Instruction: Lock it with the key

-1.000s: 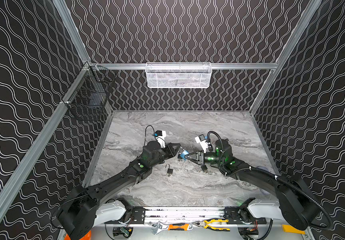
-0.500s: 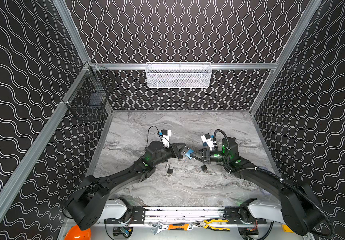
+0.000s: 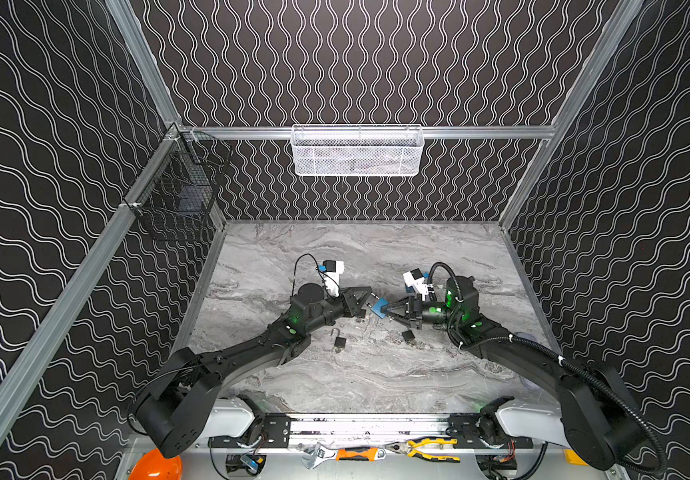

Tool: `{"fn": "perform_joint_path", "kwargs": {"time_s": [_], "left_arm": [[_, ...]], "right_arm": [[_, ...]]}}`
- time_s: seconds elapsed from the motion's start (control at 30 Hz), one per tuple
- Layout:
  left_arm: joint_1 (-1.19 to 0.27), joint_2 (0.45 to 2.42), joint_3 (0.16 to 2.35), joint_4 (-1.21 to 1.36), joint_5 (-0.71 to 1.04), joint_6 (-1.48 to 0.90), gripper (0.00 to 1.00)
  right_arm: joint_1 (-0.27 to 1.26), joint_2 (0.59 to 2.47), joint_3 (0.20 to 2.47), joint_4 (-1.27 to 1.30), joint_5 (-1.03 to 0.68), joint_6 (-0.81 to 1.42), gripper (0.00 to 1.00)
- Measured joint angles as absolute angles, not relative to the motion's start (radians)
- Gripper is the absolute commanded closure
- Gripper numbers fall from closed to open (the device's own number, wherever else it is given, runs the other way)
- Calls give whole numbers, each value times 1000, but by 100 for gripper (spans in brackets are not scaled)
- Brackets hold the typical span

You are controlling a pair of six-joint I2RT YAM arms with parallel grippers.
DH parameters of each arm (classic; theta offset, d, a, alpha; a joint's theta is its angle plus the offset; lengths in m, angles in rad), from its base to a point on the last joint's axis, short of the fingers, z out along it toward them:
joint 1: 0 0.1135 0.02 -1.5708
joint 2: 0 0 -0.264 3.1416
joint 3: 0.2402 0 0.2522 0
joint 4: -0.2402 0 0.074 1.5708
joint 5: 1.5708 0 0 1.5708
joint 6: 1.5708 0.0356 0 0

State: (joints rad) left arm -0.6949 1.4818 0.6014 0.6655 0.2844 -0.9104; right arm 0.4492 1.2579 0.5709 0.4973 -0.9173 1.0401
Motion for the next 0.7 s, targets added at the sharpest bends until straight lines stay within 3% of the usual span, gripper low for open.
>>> {"fn": "perform_joint_path", "kwargs": {"time_s": [0.7], "left_arm": [[-725, 1514, 602, 717, 229, -910, 100]], "right_arm": [[441, 1267, 566, 543, -922, 1126, 95]]}}
